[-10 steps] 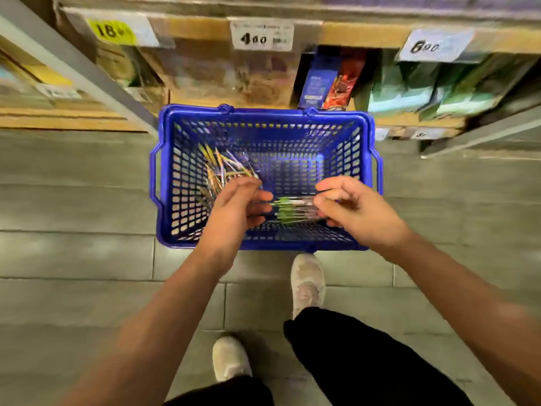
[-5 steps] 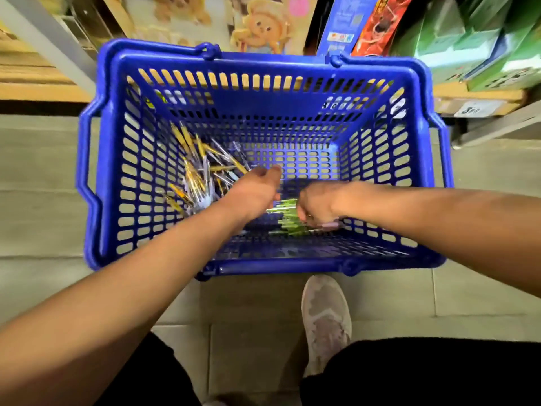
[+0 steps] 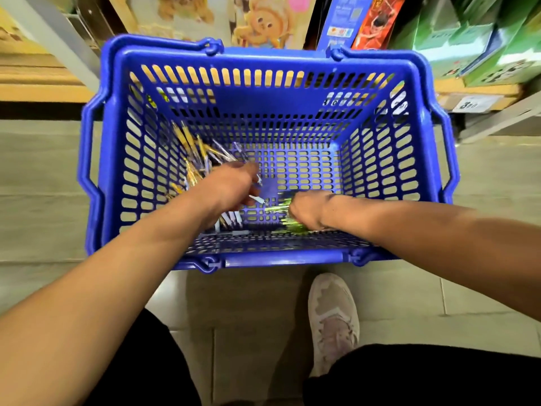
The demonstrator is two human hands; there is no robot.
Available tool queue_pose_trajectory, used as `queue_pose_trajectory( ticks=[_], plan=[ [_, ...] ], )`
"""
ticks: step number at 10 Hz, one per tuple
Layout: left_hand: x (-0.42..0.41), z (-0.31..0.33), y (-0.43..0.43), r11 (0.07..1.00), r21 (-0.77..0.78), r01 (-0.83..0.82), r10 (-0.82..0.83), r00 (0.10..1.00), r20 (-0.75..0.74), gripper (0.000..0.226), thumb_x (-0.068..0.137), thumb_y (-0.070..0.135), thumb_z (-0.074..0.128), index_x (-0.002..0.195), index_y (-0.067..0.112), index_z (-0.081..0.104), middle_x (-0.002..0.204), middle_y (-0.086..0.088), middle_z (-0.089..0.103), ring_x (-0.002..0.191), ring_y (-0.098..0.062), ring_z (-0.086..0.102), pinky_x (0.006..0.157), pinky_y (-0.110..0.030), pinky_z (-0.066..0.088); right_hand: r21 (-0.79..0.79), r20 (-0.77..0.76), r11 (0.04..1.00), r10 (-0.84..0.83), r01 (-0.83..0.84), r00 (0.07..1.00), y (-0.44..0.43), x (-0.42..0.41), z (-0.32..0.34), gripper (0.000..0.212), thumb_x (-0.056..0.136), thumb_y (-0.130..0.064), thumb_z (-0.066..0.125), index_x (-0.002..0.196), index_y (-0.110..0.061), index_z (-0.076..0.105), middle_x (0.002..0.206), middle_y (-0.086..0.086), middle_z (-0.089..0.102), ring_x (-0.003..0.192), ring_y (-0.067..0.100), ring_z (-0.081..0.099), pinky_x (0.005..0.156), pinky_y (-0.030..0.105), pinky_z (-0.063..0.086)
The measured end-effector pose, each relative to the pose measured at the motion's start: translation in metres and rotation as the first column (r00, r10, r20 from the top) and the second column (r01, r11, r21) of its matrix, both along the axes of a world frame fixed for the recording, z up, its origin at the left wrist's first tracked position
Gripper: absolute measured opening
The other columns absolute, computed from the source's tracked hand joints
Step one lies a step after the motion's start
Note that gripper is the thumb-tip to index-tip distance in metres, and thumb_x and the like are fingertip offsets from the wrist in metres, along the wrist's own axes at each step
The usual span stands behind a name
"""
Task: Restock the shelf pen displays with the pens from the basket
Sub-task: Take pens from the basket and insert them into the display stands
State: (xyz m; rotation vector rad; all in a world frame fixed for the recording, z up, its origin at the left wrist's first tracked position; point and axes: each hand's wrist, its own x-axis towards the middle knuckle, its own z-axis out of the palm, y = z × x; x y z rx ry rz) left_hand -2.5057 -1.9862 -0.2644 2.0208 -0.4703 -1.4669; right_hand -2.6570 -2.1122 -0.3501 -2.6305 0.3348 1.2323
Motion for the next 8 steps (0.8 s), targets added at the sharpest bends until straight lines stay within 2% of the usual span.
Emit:
queue_pose_trajectory(
  ticks=[1,2,3,4,5,6,7,8],
  plan=[
    [0.004,-0.002,-0.006,1.0,0.01,0.026,-0.025,0.999,-0.036,0.031,0.107,0.034,0.042,0.106,0.01,0.061,0.099,-0.011,0.071,0.079,-0.024,0.062,0.064,-0.03,0.046,-0.001,-0.097,1.0,-0.027,0.027,0.995,-0.01,0.002,-0.003,0.012,0.089,-0.009,0.061,0.094,-0.018,0.066,0.086,0.002,0.064,0.076,0.024,0.058,0.074,0.032,0.055],
    [0.006,-0.001,-0.01,1.0,-0.001,0.017,-0.017,0.999,-0.05,0.03,0.107,0.031,0.043,0.111,0.007,0.061,0.104,-0.014,0.071,0.081,-0.025,0.062,0.069,-0.034,0.049,0.046,-0.116,0.998,-0.03,0.036,0.993,-0.01,0.011,0.008,0.009,0.09,-0.012,0.066,0.095,-0.02,0.067,0.08,-0.006,0.061,0.079,0.019,0.059,0.071,0.025,0.046],
    [0.007,-0.002,-0.013,1.0,-0.014,0.026,-0.027,0.999,-0.025,0.03,0.106,0.027,0.046,0.12,0.004,0.059,0.114,-0.015,0.071,0.089,-0.026,0.065,0.087,-0.043,0.054,0.152,-0.003,0.97,-0.194,0.192,0.981,-0.026,0.016,0.015,0.015,0.093,-0.022,0.07,0.108,-0.02,0.069,0.092,-0.007,0.068,0.091,0.016,0.065,0.081,0.026,0.048],
    [0.005,-0.005,-0.014,0.998,-0.006,0.059,-0.059,0.998,0.0,0.021,0.107,0.026,0.045,0.106,0.011,0.06,0.115,-0.014,0.069,0.098,-0.027,0.065,0.1,-0.048,0.052,0.309,0.079,0.871,-0.424,0.382,0.902,-0.034,0.02,0.021,0.015,0.091,-0.024,0.073,0.105,-0.018,0.07,0.097,-0.005,0.074,0.091,0.013,0.07,0.086,0.027,0.053],
    [-0.001,-0.009,-0.014,1.0,0.027,0.013,-0.011,0.996,-0.093,0.025,0.108,0.032,0.044,0.1,0.017,0.062,0.111,-0.011,0.067,0.099,-0.025,0.064,0.106,-0.047,0.047,0.702,-0.112,0.328,-0.826,0.632,0.553,-0.027,0.037,0.033,0.013,0.092,-0.016,0.072,0.102,-0.008,0.07,0.093,0.006,0.078,0.085,0.013,0.075,0.08,0.023,0.059],
    [-0.005,-0.011,-0.014,0.994,0.032,-0.101,0.106,0.97,-0.218,0.033,0.109,0.034,0.042,0.12,0.01,0.063,0.106,-0.01,0.067,0.094,-0.024,0.063,0.1,-0.043,0.051,0.78,-0.264,0.042,-0.883,0.625,0.388,-0.018,0.045,0.035,0.013,0.094,-0.007,0.068,0.106,-0.003,0.069,0.095,0.013,0.078,0.091,0.018,0.076,0.08,0.023,0.06],
    [-0.002,-0.012,-0.014,0.981,0.021,-0.192,0.192,0.955,-0.227,0.033,0.11,0.029,0.037,0.126,0.01,0.059,0.096,-0.007,0.067,0.081,-0.022,0.067,0.089,-0.042,0.056,0.816,-0.375,-0.165,-0.88,0.555,0.29,-0.009,0.048,0.032,0.014,0.092,-0.001,0.068,0.105,-0.006,0.071,0.099,0.015,0.077,0.095,0.021,0.075,0.083,0.024,0.06],
    [0.003,-0.014,-0.013,0.983,0.018,-0.185,0.185,0.965,-0.186,0.033,0.111,0.027,0.035,0.128,0.009,0.056,0.103,-0.009,0.068,0.079,-0.024,0.069,0.083,-0.043,0.059,0.81,-0.374,-0.141,-0.871,0.569,0.318,-0.015,0.042,0.028,0.015,0.091,-0.003,0.07,0.104,-0.01,0.072,0.102,0.011,0.077,0.097,0.021,0.075,0.087,0.027,0.06]
  ],
)
